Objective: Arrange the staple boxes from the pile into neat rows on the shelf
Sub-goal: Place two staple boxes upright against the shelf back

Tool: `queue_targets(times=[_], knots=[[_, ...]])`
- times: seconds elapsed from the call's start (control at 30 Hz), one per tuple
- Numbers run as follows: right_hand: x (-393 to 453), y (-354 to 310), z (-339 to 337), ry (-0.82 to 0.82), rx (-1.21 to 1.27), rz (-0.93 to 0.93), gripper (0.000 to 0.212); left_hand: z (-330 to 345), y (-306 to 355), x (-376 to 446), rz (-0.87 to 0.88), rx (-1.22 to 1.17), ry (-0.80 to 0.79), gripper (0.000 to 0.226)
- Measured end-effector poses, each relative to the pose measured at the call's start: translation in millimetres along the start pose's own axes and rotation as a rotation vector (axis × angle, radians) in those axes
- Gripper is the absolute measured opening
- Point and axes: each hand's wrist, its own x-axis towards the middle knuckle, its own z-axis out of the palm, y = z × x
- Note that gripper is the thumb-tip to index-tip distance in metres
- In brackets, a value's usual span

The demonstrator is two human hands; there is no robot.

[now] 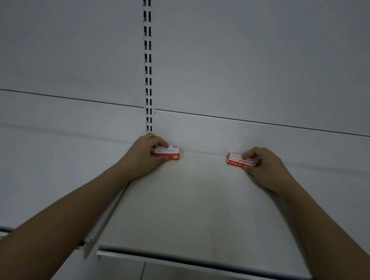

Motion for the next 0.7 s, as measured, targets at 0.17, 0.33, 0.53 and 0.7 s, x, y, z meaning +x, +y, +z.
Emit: queue_targets(times=[0.17, 0.33, 0.53, 0.7], knots=[[-1, 1, 2, 0.0, 0.007, -0.027, 0.018, 2, -1, -1, 0.006, 0.019, 0.017, 0.032], [-6, 1, 5, 0.023, 0.018, -0.034, 0.018, 4, -3, -2, 0.014, 0.022, 0.022, 0.032], [-9, -2, 7, 0.058, -0.007, -0.043, 0.019, 3, -3, -3, -0.002, 0.012, 0.014, 0.033], [-12, -5, 7, 0.072, 0.002, -0.029, 0.02, -2, 1, -4, -0.045, -0.042, 0.023, 0.036]])
